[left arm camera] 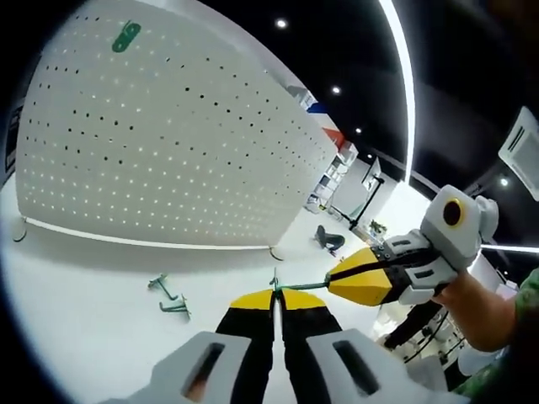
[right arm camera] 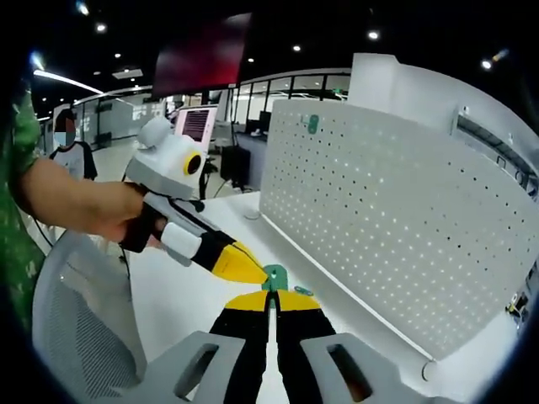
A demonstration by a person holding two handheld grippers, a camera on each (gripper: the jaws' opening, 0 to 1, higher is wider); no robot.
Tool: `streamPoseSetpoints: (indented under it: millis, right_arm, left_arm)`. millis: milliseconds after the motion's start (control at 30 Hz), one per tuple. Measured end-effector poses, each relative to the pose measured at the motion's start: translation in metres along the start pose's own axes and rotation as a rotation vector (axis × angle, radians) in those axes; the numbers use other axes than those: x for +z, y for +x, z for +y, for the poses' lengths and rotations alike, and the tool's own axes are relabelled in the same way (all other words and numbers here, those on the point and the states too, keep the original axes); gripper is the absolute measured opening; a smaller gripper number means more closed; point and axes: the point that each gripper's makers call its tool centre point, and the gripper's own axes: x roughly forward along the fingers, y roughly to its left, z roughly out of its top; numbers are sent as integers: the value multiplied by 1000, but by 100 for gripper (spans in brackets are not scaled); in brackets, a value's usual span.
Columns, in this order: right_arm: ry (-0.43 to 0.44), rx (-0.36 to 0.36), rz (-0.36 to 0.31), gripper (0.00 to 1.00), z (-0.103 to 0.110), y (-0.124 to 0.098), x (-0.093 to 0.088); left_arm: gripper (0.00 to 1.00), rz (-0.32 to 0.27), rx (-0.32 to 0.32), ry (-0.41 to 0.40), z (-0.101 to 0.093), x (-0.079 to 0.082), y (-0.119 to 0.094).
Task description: Insert the hook assembly into the mounting plate slot until the hook locks in place.
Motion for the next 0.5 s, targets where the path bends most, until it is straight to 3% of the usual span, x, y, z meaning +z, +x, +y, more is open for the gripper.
streamPoseSetpoints:
  millis: [367, 500]
  right_arm:
    - [14, 5, -3, 1, 0, -1, -2]
    - [43, 12, -33, 1, 0, -3, 4]
  left_arm:
    - [2, 8, -11, -7, -1, 0, 1]
    - [2, 18, -5, 1, 3, -2, 1]
